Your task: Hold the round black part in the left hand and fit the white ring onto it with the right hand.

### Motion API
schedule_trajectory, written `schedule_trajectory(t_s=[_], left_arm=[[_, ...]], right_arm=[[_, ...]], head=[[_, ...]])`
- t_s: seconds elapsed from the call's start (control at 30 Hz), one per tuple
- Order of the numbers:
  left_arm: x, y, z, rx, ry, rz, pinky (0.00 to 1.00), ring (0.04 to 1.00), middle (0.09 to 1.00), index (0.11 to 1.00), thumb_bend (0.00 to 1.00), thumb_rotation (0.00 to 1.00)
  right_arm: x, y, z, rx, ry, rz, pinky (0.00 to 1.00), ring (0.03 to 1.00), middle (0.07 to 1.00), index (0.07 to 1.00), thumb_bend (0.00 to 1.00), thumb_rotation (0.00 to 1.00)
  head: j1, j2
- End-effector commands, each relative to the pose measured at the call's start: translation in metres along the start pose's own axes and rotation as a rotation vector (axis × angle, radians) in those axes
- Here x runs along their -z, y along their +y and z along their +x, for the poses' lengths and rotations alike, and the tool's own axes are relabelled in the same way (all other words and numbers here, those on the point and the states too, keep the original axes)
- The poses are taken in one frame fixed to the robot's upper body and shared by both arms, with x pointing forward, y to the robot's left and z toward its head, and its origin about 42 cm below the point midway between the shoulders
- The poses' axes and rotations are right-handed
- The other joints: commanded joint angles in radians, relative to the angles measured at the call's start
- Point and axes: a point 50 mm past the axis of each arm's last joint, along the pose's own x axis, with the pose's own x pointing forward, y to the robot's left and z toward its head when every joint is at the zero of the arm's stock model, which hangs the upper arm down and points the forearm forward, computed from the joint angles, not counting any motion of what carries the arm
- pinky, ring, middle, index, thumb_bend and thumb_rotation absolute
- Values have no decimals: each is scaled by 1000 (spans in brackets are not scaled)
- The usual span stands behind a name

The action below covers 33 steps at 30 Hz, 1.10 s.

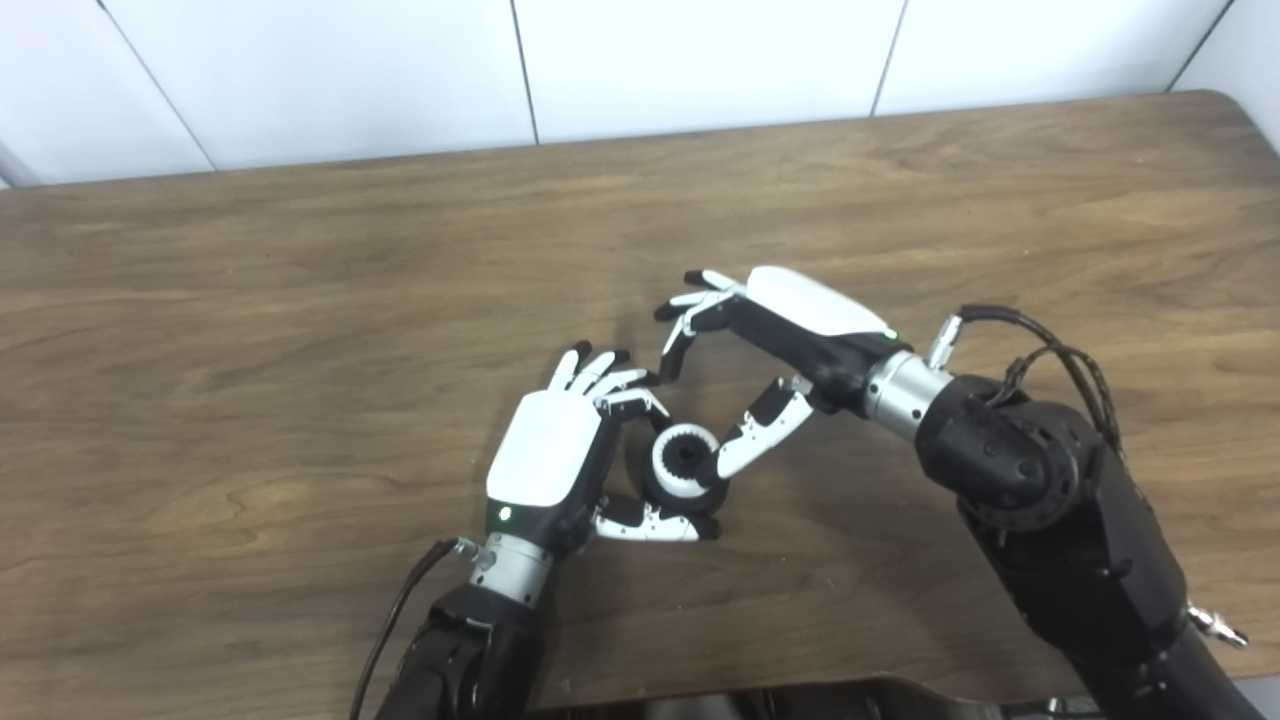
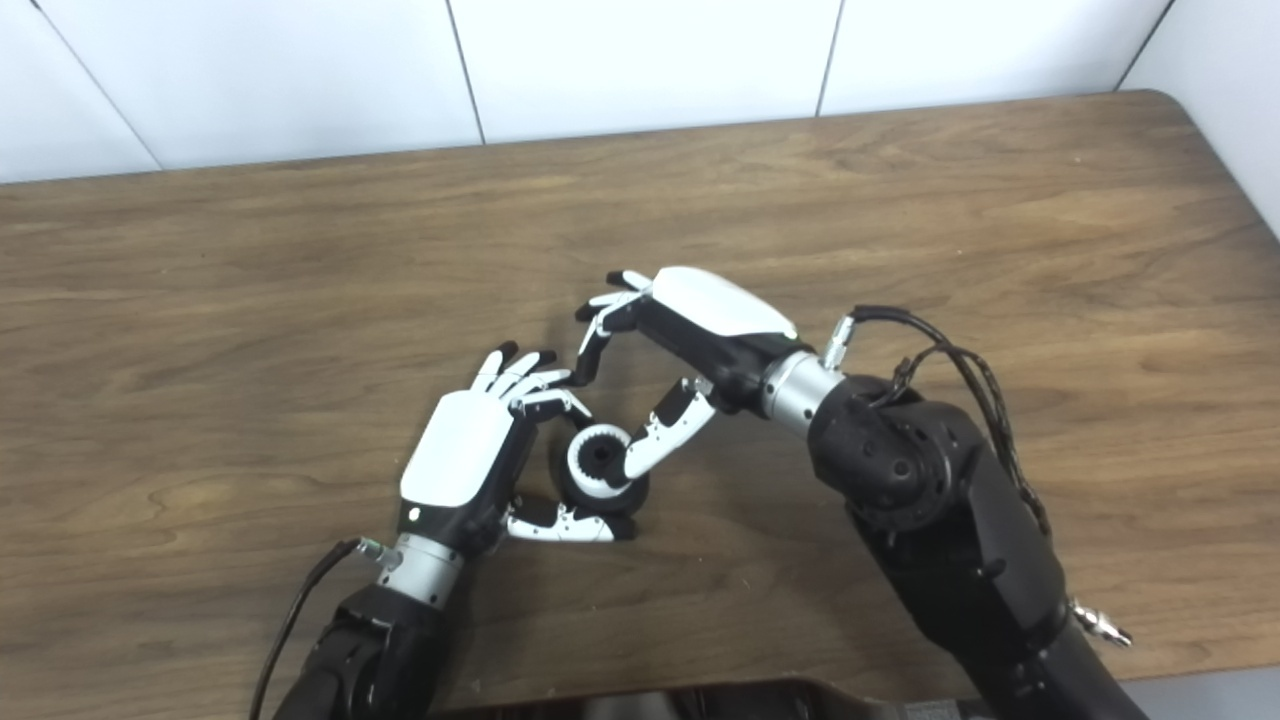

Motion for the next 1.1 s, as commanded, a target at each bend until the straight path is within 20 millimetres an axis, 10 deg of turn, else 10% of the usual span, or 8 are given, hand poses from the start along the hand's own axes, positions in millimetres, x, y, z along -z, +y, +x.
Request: schedule_trajectory(t_s=[0.0,0.27,0.67,0.8,1.07], left_arm=[[-1,8,3,-36,-20,12,1000,910,798,485,522,54],[1,8,2,-36,-9,11,1000,906,792,485,522,55],[7,13,-1,-11,45,42,1000,947,831,496,522,80],[8,16,-1,9,71,36,1000,969,861,632,841,249],[10,21,1,9,99,17,1000,958,870,593,965,322]], right_arm=[[-10,-21,-5,74,-35,-35,957,991,877,641,1000,210],[-6,-25,-14,59,-18,-32,966,985,898,732,1000,279],[3,-20,-30,85,37,15,974,1000,900,829,731,948],[7,-17,-32,95,51,34,971,1000,901,829,671,993],[12,-11,-30,105,75,64,962,1000,895,825,616,1000]], head=[[-1,0],[1,-7],[-3,-12],[-1,-13],[1,-15]])
